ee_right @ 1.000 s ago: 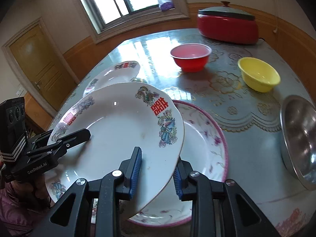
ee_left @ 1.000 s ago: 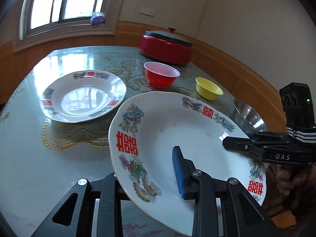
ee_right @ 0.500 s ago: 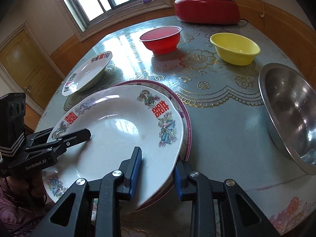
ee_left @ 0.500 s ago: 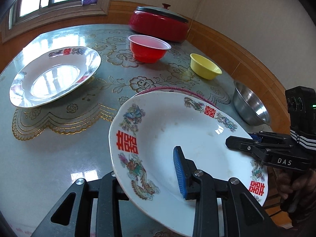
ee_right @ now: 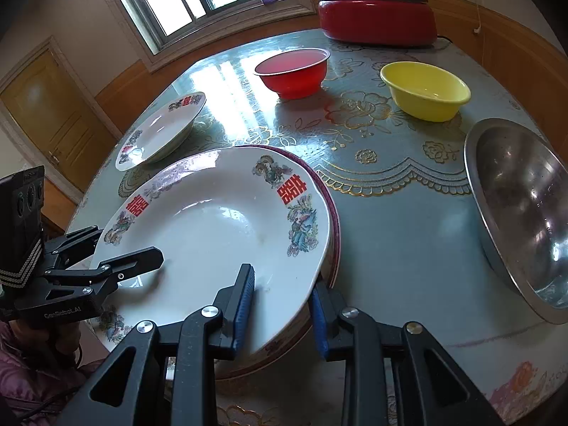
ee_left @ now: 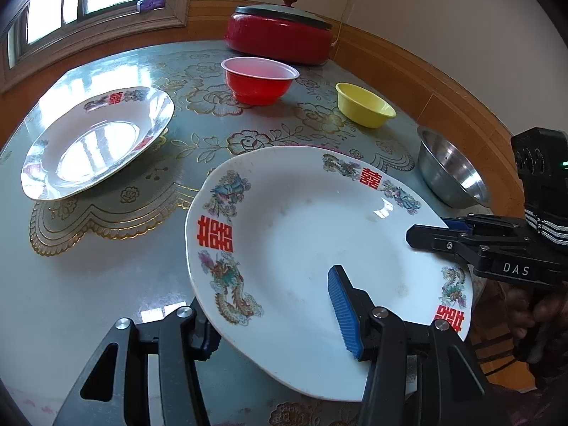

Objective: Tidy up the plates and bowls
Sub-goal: 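Lower the double-happiness plate onto the floral plate with the left gripper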

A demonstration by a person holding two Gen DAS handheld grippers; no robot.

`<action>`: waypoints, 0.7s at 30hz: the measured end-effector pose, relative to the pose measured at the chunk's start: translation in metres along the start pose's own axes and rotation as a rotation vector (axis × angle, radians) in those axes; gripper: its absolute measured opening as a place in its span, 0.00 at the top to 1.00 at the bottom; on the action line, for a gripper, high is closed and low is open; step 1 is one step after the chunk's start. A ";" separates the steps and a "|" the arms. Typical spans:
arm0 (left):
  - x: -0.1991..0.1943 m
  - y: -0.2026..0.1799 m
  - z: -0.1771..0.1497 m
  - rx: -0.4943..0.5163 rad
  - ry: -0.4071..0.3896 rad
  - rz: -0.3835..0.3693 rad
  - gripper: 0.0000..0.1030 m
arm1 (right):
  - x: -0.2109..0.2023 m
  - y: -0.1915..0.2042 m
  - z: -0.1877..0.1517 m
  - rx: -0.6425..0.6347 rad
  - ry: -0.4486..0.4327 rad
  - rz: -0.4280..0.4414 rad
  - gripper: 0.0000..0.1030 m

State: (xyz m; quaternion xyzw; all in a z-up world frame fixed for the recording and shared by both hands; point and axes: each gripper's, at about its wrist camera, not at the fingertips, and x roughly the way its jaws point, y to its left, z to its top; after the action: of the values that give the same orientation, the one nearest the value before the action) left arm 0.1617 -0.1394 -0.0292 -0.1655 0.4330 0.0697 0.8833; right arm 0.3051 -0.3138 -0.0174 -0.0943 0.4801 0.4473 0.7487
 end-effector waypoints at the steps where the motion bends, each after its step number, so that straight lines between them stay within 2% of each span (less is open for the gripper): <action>1: -0.001 0.000 -0.001 0.003 0.002 -0.001 0.48 | -0.001 0.000 0.000 -0.003 0.001 -0.001 0.72; 11: -0.006 -0.004 -0.006 0.023 0.020 -0.020 0.46 | -0.011 0.002 -0.003 -0.008 -0.001 -0.019 0.71; 14: -0.008 -0.005 -0.008 0.036 0.024 -0.022 0.46 | -0.014 0.003 -0.005 -0.020 0.005 -0.068 0.71; 19: -0.008 -0.008 -0.010 0.048 0.025 -0.025 0.46 | -0.014 -0.003 -0.008 0.007 0.002 -0.067 0.70; 21: -0.009 -0.008 -0.010 0.050 0.024 -0.029 0.46 | -0.012 -0.002 -0.009 0.002 0.014 -0.099 0.69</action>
State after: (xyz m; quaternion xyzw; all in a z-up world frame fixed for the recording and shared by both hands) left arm 0.1505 -0.1506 -0.0258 -0.1503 0.4429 0.0440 0.8828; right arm 0.2993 -0.3272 -0.0137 -0.1205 0.4803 0.4087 0.7666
